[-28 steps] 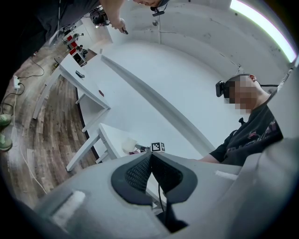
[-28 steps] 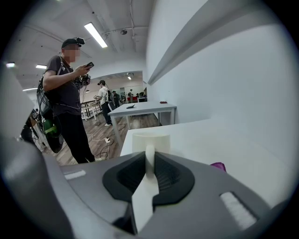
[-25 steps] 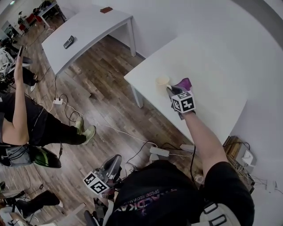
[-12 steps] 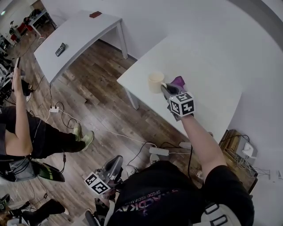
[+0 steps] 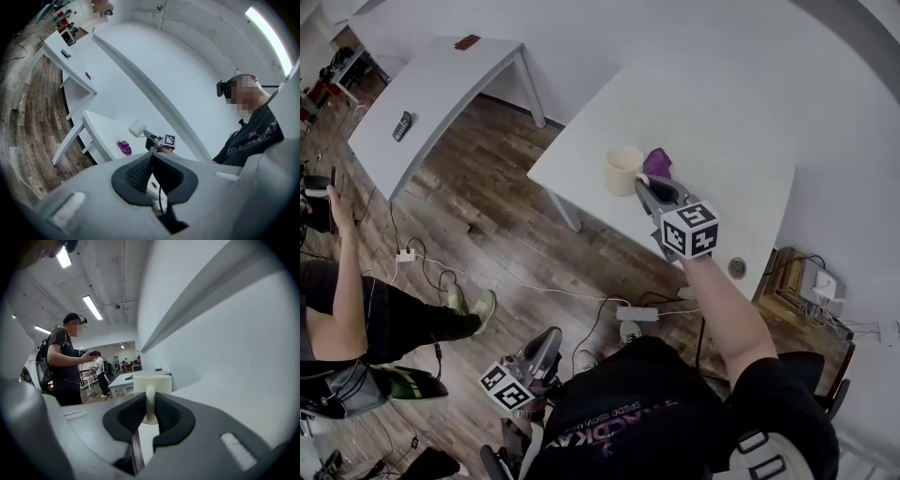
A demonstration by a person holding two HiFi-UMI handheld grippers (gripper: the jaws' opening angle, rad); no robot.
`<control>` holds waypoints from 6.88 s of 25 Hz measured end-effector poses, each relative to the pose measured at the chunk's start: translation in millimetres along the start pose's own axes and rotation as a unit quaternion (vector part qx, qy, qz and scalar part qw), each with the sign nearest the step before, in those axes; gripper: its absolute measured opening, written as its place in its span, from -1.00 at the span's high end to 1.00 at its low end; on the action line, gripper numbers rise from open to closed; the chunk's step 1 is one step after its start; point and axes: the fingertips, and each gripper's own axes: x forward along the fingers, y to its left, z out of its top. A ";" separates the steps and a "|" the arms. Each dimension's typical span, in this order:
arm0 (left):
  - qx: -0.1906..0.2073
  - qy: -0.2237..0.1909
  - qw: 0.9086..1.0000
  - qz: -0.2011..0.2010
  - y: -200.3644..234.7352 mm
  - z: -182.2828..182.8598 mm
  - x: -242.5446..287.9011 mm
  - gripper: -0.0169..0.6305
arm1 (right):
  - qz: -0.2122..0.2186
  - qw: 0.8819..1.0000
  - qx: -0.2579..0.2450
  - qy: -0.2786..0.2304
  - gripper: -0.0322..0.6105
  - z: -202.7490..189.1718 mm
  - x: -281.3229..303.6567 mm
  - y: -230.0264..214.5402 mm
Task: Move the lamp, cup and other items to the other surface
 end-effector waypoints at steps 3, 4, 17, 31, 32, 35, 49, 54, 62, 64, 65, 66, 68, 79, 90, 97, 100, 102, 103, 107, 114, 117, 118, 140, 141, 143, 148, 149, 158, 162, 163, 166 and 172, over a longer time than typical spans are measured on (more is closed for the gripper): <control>0.003 0.007 1.000 -0.017 -2.0 6.4 -4.7 0.96 | -0.016 1.000 -0.001 -0.011 0.75 9.8 -15.5 5.7; 0.003 0.009 1.000 -0.021 -1.3 8.8 -7.1 0.96 | -0.022 1.000 0.001 -0.016 0.75 13.8 -20.8 8.0; 0.004 0.057 0.995 -0.078 -2.2 7.5 -46.4 0.96 | -0.083 0.995 0.009 -0.053 0.75 14.8 -90.3 52.6; 0.013 0.107 0.984 -0.140 -16.6 -10.9 -89.9 0.96 | -0.166 0.982 0.024 -0.083 0.75 -6.7 -181.0 91.7; 0.013 0.112 0.983 -0.144 -17.3 -12.4 -92.7 0.96 | -0.173 0.981 0.026 -0.084 0.75 -9.4 -188.2 94.7; 0.014 0.126 0.979 -0.159 -18.8 -16.8 -98.4 0.96 | -0.193 0.977 0.030 -0.088 0.75 -17.4 -210.2 102.8; -0.004 0.203 0.952 -0.229 -49.9 -61.8 -83.4 0.96 | -0.292 0.951 0.061 -0.085 0.75 -62.7 -319.3 106.7; -0.008 0.240 0.934 -0.263 -77.0 -94.0 -56.9 0.96 | -0.330 0.937 0.073 -0.089 0.75 -79.3 -378.7 98.3; -0.010 0.292 0.904 -0.311 -143.6 -154.6 -22.6 0.96 | -0.403 0.906 0.097 -0.086 0.76 -118.3 -506.7 78.0; -0.009 0.303 0.899 -0.314 -156.8 -170.9 -17.1 0.96 | -0.416 0.899 0.107 -0.089 0.76 -128.3 -536.4 71.8; -0.009 0.308 0.897 -0.316 -163.6 -179.3 -14.2 0.96 | -0.422 0.895 0.111 -0.091 0.76 -133.3 -550.7 69.2; -0.010 0.313 0.895 -0.317 -170.8 -188.2 -11.7 0.96 | -0.427 0.892 0.115 -0.092 0.76 -138.6 -565.1 67.2; -0.013 0.324 0.890 -0.322 -185.8 -207.7 -7.6 0.96 | -0.439 0.885 0.122 -0.094 0.76 -150.7 -593.8 64.2; -0.018 0.373 0.863 -0.340 -259.0 -299.0 18.1 0.96 | -0.501 0.845 0.162 -0.090 0.77 -220.4 -739.1 41.3; -0.030 0.428 0.843 -0.324 -304.7 -399.7 38.4 0.96 | -0.545 0.806 0.221 -0.068 0.77 -321.2 -851.8 1.0; -0.027 0.464 0.834 -0.297 -309.7 -435.6 39.2 0.96 | -0.569 0.774 0.272 -0.050 0.77 -396.7 -892.9 -19.2; -0.022 0.481 0.829 -0.285 -306.1 -444.1 39.5 0.96 | -0.584 0.755 0.296 -0.035 0.77 -432.4 -905.3 -29.6; -0.015 0.485 0.829 -0.277 -304.7 -446.0 41.7 0.96 | -0.592 0.742 0.314 -0.021 0.77 -458.2 -911.5 -35.7; -0.012 0.487 0.829 -0.274 -304.4 -446.7 42.8 0.96 | -0.596 0.735 0.324 -0.014 0.77 -471.3 -914.1 -39.1; -0.009 0.498 0.828 -0.256 -301.1 -449.5 40.6 0.96 | -0.604 0.713 0.355 0.027 0.77 -522.5 -918.8 -51.3; -0.006 0.509 0.833 -0.214 -286.6 -453.3 32.0 0.96 | -0.607 0.690 0.389 0.063 0.77 -578.6 -915.7 -74.5; -0.004 0.514 0.834 -0.203 -281.3 -452.8 29.0 0.96 | -0.603 0.691 0.393 0.070 0.77 -591.0 -907.8 -81.4; -0.004 0.516 0.833 -0.199 -279.1 -453.0 27.7 0.96 | -0.600 0.691 0.397 0.069 0.77 -595.8 -904.0 -81.8; -0.018 0.522 0.827 -0.208 -281.4 -470.1 23.6 0.96 | -0.594 0.699 0.385 0.104 0.75 -630.9 -885.4 -42.3; -0.018 0.520 0.828 -0.208 -280.6 -468.9 23.3 0.96 | -0.592 0.699 0.386 0.108 0.75 -632.4 -885.4 -39.6; -0.020 0.517 0.830 -0.208 -279.1 -467.3 21.7 0.96 | -0.589 0.698 0.390 0.115 0.74 -635.0 -885.5 -34.6; -0.024 0.511 0.833 -0.209 -277.4 -464.2 21.1 0.96 | -0.570 0.698 0.409 0.141 0.71 -652.3 -880.1 -17.6; -0.025 0.509 0.834 -0.210 -276.6 -462.8 21.5 0.96 | -0.563 0.699 0.415 0.147 0.71 -656.6 -877.7 -13.4; -0.026 0.497 0.837 -0.227 -272.8 -450.3 20.6 0.96 | -0.550 0.691 0.444 0.149 0.71 -651.6 -881.8 25.2; -0.028 0.489 0.836 -0.249 -274.1 -442.5 22.4 0.96 | -0.560 0.692 0.433 0.139 0.91 -629.9 -889.1 37.6; -0.028 0.486 0.836 -0.255 -275.0 -439.2 22.5 0.96 | -0.561 0.694 0.430 0.136 0.91 -621.1 -890.0 42.4; -0.028 0.476 0.836 -0.271 -277.0 -427.1 21.1 0.96 | -0.561 0.700 0.430 0.098 0.90 -584.7 -890.4 57.7; -0.014 0.447 0.844 -0.297 -270.7 -386.3 18.3 0.96 | -0.493 0.769 0.406 -0.036 0.90 -453.4 -838.3 70.9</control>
